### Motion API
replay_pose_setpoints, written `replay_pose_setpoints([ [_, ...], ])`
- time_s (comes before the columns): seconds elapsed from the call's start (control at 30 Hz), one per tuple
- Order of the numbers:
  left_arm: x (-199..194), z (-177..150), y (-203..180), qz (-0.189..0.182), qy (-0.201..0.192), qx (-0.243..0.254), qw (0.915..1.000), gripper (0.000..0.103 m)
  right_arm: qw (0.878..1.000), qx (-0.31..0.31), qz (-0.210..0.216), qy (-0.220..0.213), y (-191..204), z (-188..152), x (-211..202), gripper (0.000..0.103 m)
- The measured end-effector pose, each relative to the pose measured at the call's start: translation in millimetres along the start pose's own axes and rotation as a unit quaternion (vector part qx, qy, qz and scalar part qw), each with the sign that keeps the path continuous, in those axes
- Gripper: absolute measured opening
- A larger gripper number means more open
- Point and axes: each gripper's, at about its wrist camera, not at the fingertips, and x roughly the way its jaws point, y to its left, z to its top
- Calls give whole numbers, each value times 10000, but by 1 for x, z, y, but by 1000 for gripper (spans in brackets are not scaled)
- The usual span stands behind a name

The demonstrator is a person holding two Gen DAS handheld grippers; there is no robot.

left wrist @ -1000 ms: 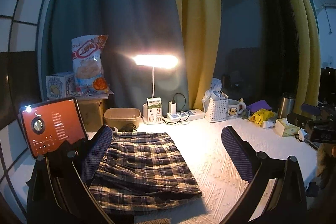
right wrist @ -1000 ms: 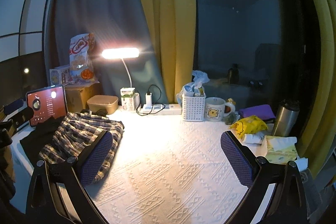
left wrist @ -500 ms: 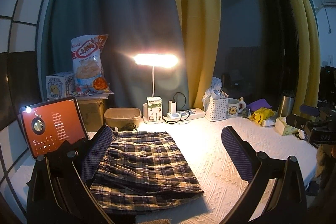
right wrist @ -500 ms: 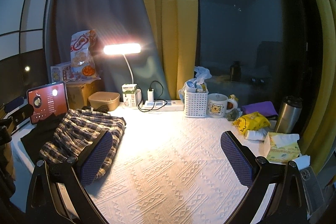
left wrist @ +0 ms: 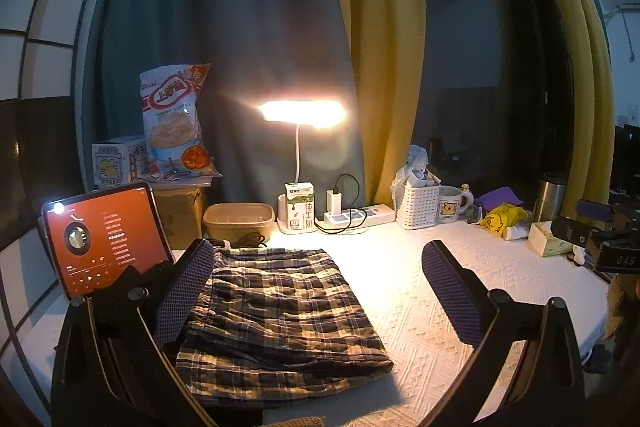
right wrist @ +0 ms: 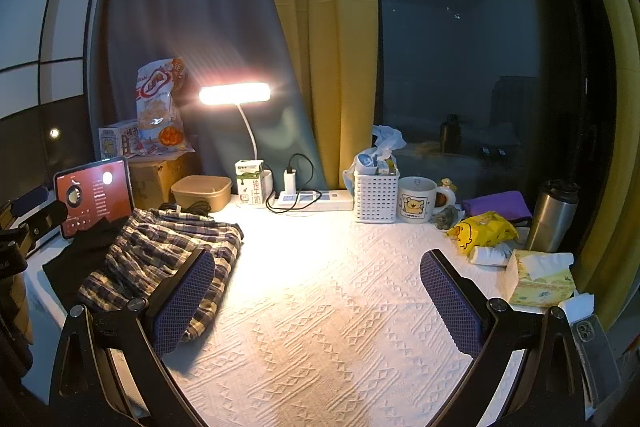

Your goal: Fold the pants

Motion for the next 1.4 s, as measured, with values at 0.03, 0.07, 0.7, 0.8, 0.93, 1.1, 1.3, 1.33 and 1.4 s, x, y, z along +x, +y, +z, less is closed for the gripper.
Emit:
replay_pose_setpoints([
  [0.03, 0, 0, 1, -1, 5, -5, 10000, 102, 10000, -2, 0, -2, 0, 0, 0, 103],
  [0.07, 0, 0, 1, -5, 7, -9, 10000, 102, 10000, -4, 0, -2, 0, 0, 0, 103],
  [0.7, 1, -2, 2, -5, 70, 21, 10000, 102, 10000, 3, -9, 1, 1, 0, 0, 103],
  [0.8, 1, -2, 2, -2, 71, 20, 10000, 102, 10000, 4, -13, 0, 1, 0, 0, 103],
  [0.93, 2, -3, 2, 15, 82, 32, 10000, 102, 10000, 0, -12, -2, 1, 0, 0, 103],
  [1.1, 2, -3, 3, 1, 80, 37, 10000, 102, 10000, 1, -13, 1, 2, 0, 0, 103],
  [1.3, 2, -3, 3, 3, 79, 33, 10000, 102, 10000, 0, -14, 0, 1, 0, 0, 103],
  [1.33, 2, -3, 3, -2, 81, 35, 10000, 102, 10000, -1, -9, 1, 1, 0, 0, 103],
  [1.4, 2, -3, 2, 5, 83, 35, 10000, 102, 10000, -2, -9, 0, 1, 0, 0, 103],
])
